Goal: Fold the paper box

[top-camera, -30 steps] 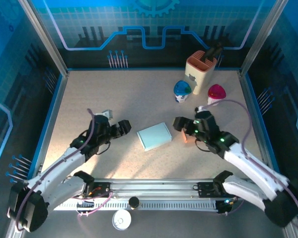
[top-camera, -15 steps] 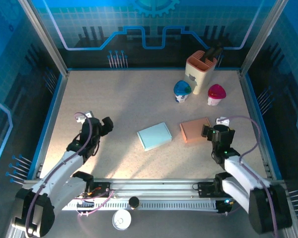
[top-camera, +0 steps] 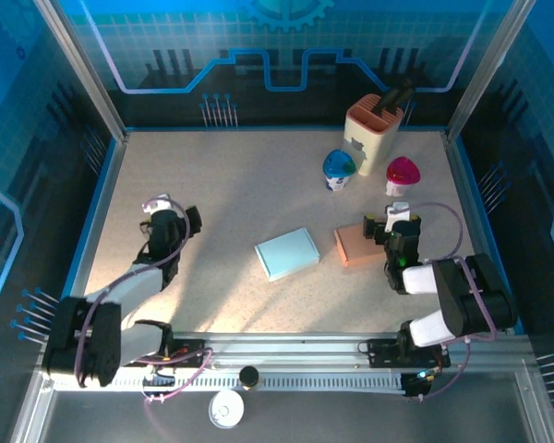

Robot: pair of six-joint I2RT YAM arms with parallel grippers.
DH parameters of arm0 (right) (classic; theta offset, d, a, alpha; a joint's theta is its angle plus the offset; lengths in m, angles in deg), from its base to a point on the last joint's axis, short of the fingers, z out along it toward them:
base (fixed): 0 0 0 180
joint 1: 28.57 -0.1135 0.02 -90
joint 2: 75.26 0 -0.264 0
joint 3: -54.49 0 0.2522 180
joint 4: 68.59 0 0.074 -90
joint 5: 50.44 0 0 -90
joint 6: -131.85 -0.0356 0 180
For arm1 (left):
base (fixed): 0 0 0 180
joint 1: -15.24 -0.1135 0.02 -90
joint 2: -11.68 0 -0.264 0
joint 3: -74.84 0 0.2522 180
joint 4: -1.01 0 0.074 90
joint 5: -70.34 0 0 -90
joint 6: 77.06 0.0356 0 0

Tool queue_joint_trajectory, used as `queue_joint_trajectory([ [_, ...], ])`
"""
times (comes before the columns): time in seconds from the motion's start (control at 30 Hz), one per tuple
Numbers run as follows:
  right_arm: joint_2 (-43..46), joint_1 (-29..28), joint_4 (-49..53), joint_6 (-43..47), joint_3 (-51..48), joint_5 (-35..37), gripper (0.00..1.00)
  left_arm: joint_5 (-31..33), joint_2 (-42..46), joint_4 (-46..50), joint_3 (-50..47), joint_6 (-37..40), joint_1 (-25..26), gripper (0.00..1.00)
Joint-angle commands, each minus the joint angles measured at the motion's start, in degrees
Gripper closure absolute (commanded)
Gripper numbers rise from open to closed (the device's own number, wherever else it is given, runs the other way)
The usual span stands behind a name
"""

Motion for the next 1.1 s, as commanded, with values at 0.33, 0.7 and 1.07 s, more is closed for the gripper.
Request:
queue_joint_trajectory([
  [0.33, -6.89, -0.18, -23.58, 3.48, -3.98, -3.18, 0.0, -8.66, -21.49, -49.57, -9.57, 9.29, -2.23, 0.01],
  [0.7, -4.83, -0.3, -12.56, 2.89, 0.64, -0.83, 0.0, -11.55, -19.57, -27.96, 0.48, 9.68, -2.76, 0.01],
  [1.07, -4.72, -0.88, -2.66, 3.28, 5.79, 0.02, 0.0, -11.55, -19.41, -28.21, 0.35, 9.73, -2.74, 0.01],
])
